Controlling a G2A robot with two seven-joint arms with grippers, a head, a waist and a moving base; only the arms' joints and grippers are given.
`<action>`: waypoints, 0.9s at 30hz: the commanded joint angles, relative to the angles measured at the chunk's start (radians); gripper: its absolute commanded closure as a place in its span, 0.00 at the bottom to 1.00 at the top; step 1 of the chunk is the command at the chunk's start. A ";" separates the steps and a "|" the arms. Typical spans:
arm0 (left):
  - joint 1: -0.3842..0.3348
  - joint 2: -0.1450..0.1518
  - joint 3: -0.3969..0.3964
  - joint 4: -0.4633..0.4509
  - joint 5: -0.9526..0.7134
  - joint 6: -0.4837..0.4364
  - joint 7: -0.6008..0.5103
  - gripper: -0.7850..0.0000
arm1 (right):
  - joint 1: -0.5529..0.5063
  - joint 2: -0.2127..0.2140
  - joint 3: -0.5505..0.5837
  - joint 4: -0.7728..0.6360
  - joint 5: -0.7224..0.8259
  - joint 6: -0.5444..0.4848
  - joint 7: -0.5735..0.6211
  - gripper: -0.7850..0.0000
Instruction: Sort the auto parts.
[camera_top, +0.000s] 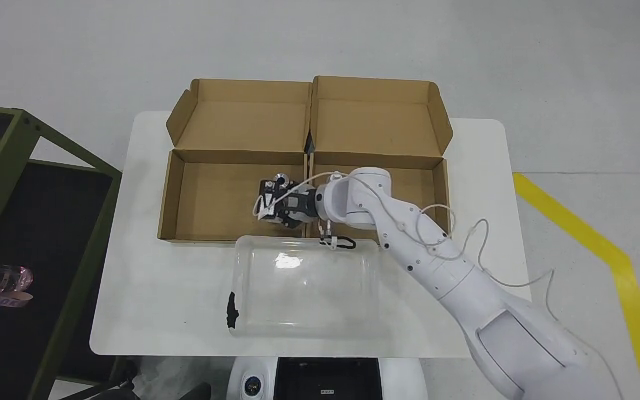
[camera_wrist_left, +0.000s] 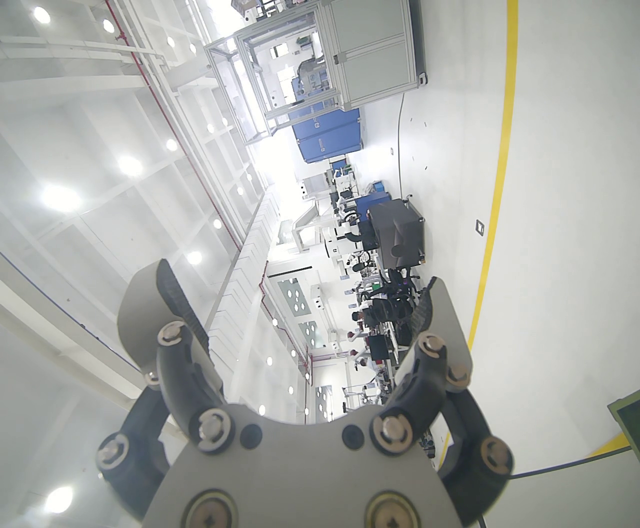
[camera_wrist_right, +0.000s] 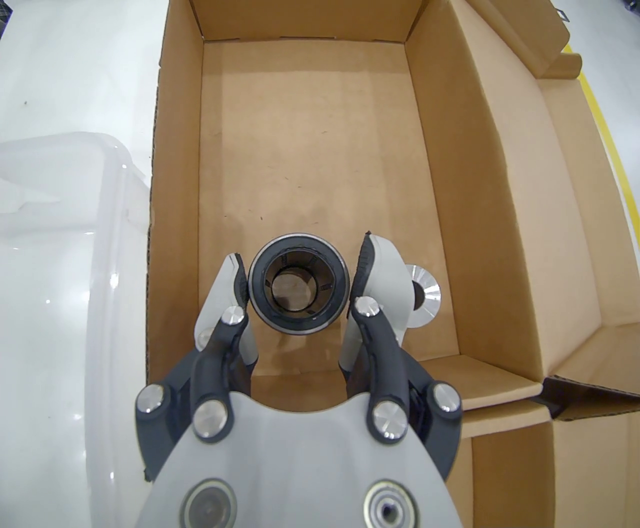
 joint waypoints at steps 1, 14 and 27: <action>0.000 0.000 0.000 0.000 0.000 0.000 0.000 0.00 | -0.002 0.001 0.006 -0.004 0.003 0.001 0.000 0.50; 0.000 0.000 0.000 0.000 0.000 0.000 0.000 0.00 | -0.028 0.021 0.071 -0.109 0.006 -0.020 0.000 0.42; 0.000 0.000 0.000 0.000 0.000 0.000 0.000 0.00 | -0.174 0.082 0.242 -0.410 -0.009 -0.043 0.002 0.41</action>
